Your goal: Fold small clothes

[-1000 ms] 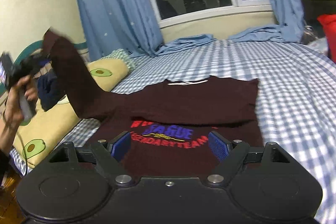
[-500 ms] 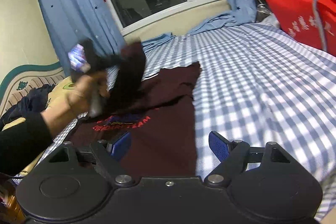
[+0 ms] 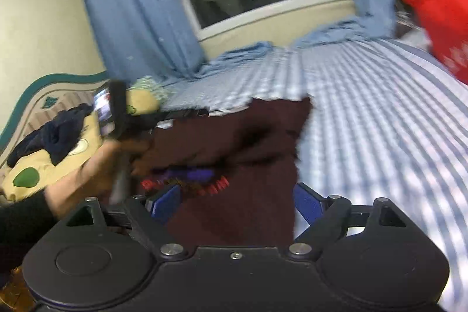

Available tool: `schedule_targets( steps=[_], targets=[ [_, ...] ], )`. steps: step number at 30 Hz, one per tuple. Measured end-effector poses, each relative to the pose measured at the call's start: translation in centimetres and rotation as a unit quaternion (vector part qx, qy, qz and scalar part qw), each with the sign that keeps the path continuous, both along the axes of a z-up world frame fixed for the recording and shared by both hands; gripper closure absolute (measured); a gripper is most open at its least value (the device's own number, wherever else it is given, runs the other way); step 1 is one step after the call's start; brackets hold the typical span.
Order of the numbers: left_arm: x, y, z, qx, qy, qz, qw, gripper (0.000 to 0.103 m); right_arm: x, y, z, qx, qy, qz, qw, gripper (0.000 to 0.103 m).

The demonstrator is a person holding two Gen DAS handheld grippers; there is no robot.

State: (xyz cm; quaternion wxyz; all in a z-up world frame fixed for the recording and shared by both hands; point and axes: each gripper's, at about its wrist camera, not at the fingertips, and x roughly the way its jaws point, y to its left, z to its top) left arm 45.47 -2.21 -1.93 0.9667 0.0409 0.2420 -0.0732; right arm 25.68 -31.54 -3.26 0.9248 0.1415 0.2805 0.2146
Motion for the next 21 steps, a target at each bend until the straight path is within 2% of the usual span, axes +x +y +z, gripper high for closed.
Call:
schedule_targets(
  steps=[2,4,7,8,11,12,14,18,21],
  targets=[
    [-2.1,2.4,0.4,0.022,-0.005,0.011,0.9997,0.020,4.1,1.9,-0.2,0.003,0.011,0.024,1.000,0.017],
    [-5.1,5.4,0.7,0.028,-0.008,0.024,0.9993,0.020,9.1,3.9,-1.2,0.012,0.041,0.029,0.999,0.017],
    [-9.0,9.3,1.1,0.031,-0.011,0.046,0.9984,0.019,15.8,5.5,-3.2,0.046,0.104,0.023,0.993,0.027],
    [-10.0,10.5,1.2,0.034,-0.009,0.051,0.9981,0.019,17.3,5.9,-3.5,0.046,0.109,0.021,0.993,0.032],
    [-12.8,13.2,0.9,0.058,-0.012,0.078,0.9952,0.019,21.4,7.2,-4.2,0.008,0.098,0.005,0.995,0.036],
    [-13.6,14.0,0.7,0.071,-0.016,0.090,0.9932,0.019,22.4,7.6,-4.7,-0.005,0.111,-0.003,0.994,0.039],
    [-14.7,15.2,0.4,0.084,-0.017,0.109,0.9903,0.018,23.3,7.8,-6.0,-0.014,0.140,-0.023,0.990,0.050],
    [-15.2,16.9,-0.6,0.059,-0.005,0.123,0.9906,0.016,23.0,7.8,-8.0,-0.009,0.162,-0.032,0.986,0.050],
    [-14.8,17.1,-1.4,0.034,0.005,0.125,0.9915,0.017,23.7,7.4,-9.3,-0.002,0.184,-0.052,0.982,0.065]
  ],
)
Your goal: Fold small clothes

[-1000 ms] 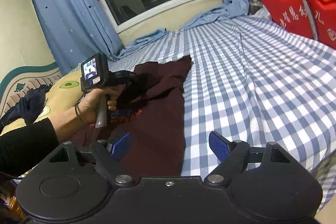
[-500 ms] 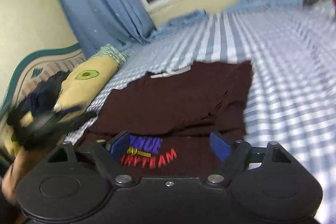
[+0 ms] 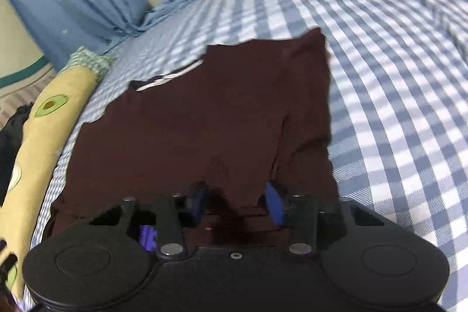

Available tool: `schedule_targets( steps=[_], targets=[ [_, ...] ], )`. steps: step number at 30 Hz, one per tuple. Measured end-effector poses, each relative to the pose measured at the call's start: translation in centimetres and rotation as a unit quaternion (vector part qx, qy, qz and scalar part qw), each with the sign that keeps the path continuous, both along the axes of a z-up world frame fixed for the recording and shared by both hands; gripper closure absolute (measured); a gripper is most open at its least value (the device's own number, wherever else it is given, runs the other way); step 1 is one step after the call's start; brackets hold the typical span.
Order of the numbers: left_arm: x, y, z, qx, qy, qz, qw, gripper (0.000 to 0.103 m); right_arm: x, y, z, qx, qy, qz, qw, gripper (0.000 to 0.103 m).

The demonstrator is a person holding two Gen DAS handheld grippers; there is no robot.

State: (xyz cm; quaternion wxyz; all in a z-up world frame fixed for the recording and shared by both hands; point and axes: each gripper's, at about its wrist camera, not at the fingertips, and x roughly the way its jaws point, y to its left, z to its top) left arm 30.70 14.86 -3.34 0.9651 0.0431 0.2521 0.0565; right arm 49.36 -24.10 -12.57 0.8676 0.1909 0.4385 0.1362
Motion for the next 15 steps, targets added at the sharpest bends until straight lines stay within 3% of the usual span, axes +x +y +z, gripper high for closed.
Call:
schedule_targets(
  steps=[3,6,7,10,12,14,15],
  targets=[
    [0.1,-0.1,-0.5,-0.006,0.000,-0.008,1.0000,0.017,0.5,0.1,0.2,-0.026,-0.003,-0.004,1.000,0.093],
    [0.8,0.0,-0.8,-0.003,0.002,-0.006,1.0000,0.017,0.6,0.4,2.5,-0.036,-0.044,0.007,0.998,0.097],
    [1.0,0.1,-0.8,-0.007,0.003,-0.004,1.0000,0.017,0.7,0.6,3.8,-0.036,-0.065,0.013,0.997,0.103],
    [1.2,0.4,-0.6,-0.011,0.001,0.001,0.9999,0.017,1.0,0.6,8.7,-0.020,-0.132,0.025,0.991,0.103],
    [1.3,0.5,-0.5,-0.011,-0.003,0.003,0.9999,0.017,1.4,0.1,11.1,-0.019,-0.150,0.032,0.988,0.103],
    [1.4,0.4,-0.6,-0.013,-0.003,0.005,0.9999,0.017,2.3,-1.0,11.1,-0.020,-0.123,0.037,0.992,0.101],
    [1.4,0.3,-0.7,-0.014,-0.002,0.005,0.9999,0.017,2.7,-1.5,10.2,-0.017,-0.097,0.036,0.995,0.094]
  ],
)
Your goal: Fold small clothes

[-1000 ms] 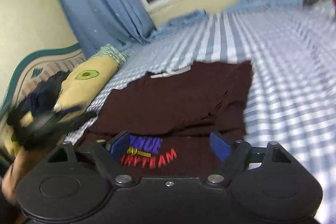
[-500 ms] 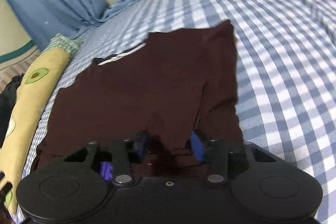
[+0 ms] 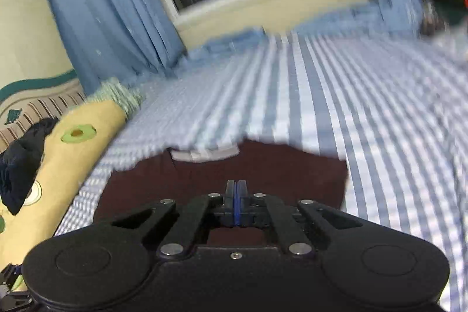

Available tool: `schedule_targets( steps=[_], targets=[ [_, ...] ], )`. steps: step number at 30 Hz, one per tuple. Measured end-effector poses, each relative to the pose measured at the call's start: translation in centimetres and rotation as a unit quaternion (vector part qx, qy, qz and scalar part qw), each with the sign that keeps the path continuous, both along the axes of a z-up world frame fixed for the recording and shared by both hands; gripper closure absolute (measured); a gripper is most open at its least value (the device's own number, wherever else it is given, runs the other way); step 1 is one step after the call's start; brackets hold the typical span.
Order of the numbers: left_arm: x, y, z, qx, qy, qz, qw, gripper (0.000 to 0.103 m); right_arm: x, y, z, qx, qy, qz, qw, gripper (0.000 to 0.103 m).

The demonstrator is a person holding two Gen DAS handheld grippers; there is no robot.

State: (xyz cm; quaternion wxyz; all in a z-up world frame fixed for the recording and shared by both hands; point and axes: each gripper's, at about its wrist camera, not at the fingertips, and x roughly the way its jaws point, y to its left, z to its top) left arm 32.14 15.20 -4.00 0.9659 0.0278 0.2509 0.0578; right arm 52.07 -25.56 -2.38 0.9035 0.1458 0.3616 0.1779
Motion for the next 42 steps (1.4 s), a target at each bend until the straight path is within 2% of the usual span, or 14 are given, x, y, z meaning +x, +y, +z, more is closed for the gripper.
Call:
schedule_targets(
  steps=[1,2,10,16,17,18,24,26,27,31,33,38,40,42],
  targets=[
    [0.1,-0.1,-0.1,-0.001,0.002,-0.001,1.0000,0.017,0.2,-0.3,-1.2,-0.003,0.024,-0.001,1.000,0.083],
    [0.2,-0.3,-0.3,-0.002,0.005,-0.002,1.0000,0.017,0.2,-0.3,-2.4,-0.007,0.042,0.003,0.999,0.080],
    [0.1,-1.8,-0.4,0.013,0.007,-0.027,0.9995,0.016,0.1,-0.8,-9.3,0.027,0.123,-0.012,0.992,0.073],
    [0.0,-1.4,-0.4,-0.008,0.010,-0.023,0.9996,0.016,0.4,0.0,-11.9,0.075,0.131,-0.011,0.988,0.073],
    [-0.1,-1.4,-0.4,-0.004,0.011,-0.023,0.9997,0.016,0.6,0.1,-11.8,0.077,0.121,-0.015,0.990,0.090],
    [-0.2,-1.4,-0.4,0.001,0.010,-0.024,0.9997,0.016,0.8,0.4,-11.3,0.070,0.110,-0.015,0.991,0.096],
    [-0.5,-0.2,-0.4,-0.008,0.009,-0.008,0.9999,0.016,0.9,1.2,-3.8,0.059,-0.036,0.005,0.998,0.097],
    [-0.5,-0.1,-0.4,-0.008,0.011,-0.004,0.9999,0.016,2.2,0.4,-3.2,0.062,-0.025,-0.007,0.998,0.096],
    [-0.7,-0.1,-0.4,-0.009,0.010,-0.005,0.9999,0.016,3.1,0.2,-4.1,0.051,0.009,-0.010,0.999,0.096],
    [-1.3,0.1,-0.6,-0.003,0.017,-0.005,0.9998,0.016,3.0,0.0,-8.9,-0.047,0.092,-0.035,0.994,0.068],
    [-1.5,0.1,-0.7,0.000,0.022,-0.002,0.9998,0.016,1.5,-0.5,-9.2,-0.036,0.085,-0.036,0.995,0.067],
    [-1.6,-0.6,-0.1,-0.009,0.014,-0.003,0.9999,0.016,-1.2,-0.3,-5.7,0.008,0.007,-0.028,1.000,0.056],
    [-1.8,-1.1,0.3,-0.013,0.011,-0.008,0.9998,0.016,-1.1,1.0,-5.7,0.034,0.003,-0.001,0.999,0.052],
    [-2.2,-1.5,0.7,-0.015,0.010,-0.016,0.9997,0.015,-0.3,2.5,-7.1,0.016,0.032,0.013,0.999,0.050]
  ],
)
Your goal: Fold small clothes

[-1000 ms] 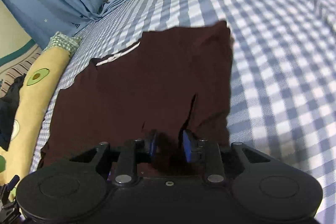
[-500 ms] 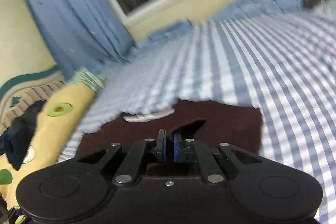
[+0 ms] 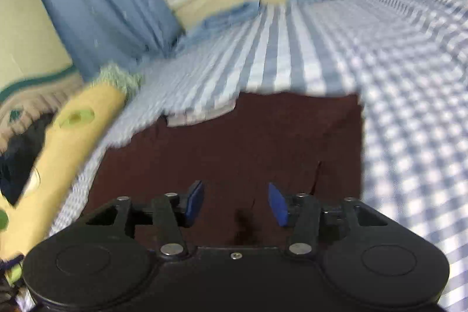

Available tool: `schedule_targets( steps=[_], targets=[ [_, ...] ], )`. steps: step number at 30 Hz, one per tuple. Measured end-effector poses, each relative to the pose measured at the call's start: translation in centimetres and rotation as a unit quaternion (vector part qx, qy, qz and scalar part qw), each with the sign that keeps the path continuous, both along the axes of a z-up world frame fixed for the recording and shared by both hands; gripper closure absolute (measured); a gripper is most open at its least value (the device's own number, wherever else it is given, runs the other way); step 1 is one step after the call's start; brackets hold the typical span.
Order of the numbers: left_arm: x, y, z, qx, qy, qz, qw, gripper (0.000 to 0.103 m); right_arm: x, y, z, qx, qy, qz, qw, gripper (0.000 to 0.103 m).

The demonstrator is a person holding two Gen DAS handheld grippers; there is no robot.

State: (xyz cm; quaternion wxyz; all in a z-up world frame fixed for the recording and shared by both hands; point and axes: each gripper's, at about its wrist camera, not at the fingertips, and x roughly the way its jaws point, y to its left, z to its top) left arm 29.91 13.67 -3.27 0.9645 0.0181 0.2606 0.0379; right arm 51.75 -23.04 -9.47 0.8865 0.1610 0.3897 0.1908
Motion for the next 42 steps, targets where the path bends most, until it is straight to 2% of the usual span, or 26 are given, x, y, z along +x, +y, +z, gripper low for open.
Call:
schedule_targets(
  steps=[2,4,5,6,9,11,13,18,22,25,28,32,34,36,39,42],
  targets=[
    [-0.6,-0.5,0.3,0.008,-0.003,-0.004,1.0000,0.014,0.5,1.5,-2.2,-0.054,0.040,-0.005,0.998,0.049],
    [-1.2,-0.7,0.5,0.013,-0.003,-0.008,0.9999,0.013,-0.3,1.8,-2.7,-0.075,0.015,0.006,0.997,0.043],
    [-1.5,-0.8,0.7,0.013,-0.002,-0.010,0.9999,0.013,-0.6,2.1,-2.5,-0.084,0.013,0.006,0.996,0.034],
    [-1.8,-0.8,0.7,0.014,-0.002,-0.012,0.9998,0.012,-1.4,2.2,-1.6,-0.096,0.007,-0.003,0.995,0.028],
    [-2.8,-1.1,1.2,0.016,0.000,-0.020,0.9997,0.012,-5.7,1.8,1.5,-0.062,-0.038,0.033,0.997,0.027],
    [-3.6,-1.4,1.5,0.019,0.000,-0.027,0.9994,0.012,-9.3,1.0,3.8,-0.048,-0.056,0.048,0.996,0.012],
    [-4.4,-1.8,1.7,0.024,0.007,-0.039,0.9989,0.011,-13.6,0.4,6.1,-0.045,-0.073,0.058,0.995,0.002],
    [-6.8,-2.8,1.2,0.037,0.035,-0.071,0.9962,0.011,-23.9,0.2,8.6,-0.055,-0.077,0.074,0.993,0.001],
    [-9.9,-3.4,-0.2,0.062,0.060,-0.100,0.9913,0.011,-29.9,0.4,7.3,-0.085,-0.057,0.051,0.993,0.001],
    [-12.5,-4.2,-1.7,0.110,0.077,-0.126,0.9829,0.011,-32.9,1.0,5.4,-0.084,-0.033,0.040,0.995,0.001],
    [-15.1,-5.3,-3.2,0.161,0.082,-0.158,0.9706,0.011,-34.8,1.6,3.7,-0.046,-0.012,0.030,0.998,0.001],
    [-17.4,-7.2,-5.6,0.249,0.085,-0.191,0.9456,0.012,-35.3,2.4,2.4,0.004,0.015,0.029,0.999,0.001],
    [-18.3,-8.1,-6.6,0.285,0.083,-0.207,0.9322,0.012,-35.2,2.9,2.5,0.009,0.019,0.035,0.999,0.001],
    [-18.8,-8.7,-7.4,0.303,0.085,-0.219,0.9234,0.013,-35.4,3.3,3.1,0.003,0.009,0.041,0.999,0.001],
    [-18.9,-9.5,-8.4,0.327,0.076,-0.209,0.9185,0.013,-35.6,3.0,3.6,0.003,-0.001,0.041,0.999,0.001],
    [-18.5,-10.4,-9.5,0.369,0.059,-0.200,0.9058,0.011,-35.5,2.5,3.6,0.011,0.004,0.035,0.999,0.001]
  ],
)
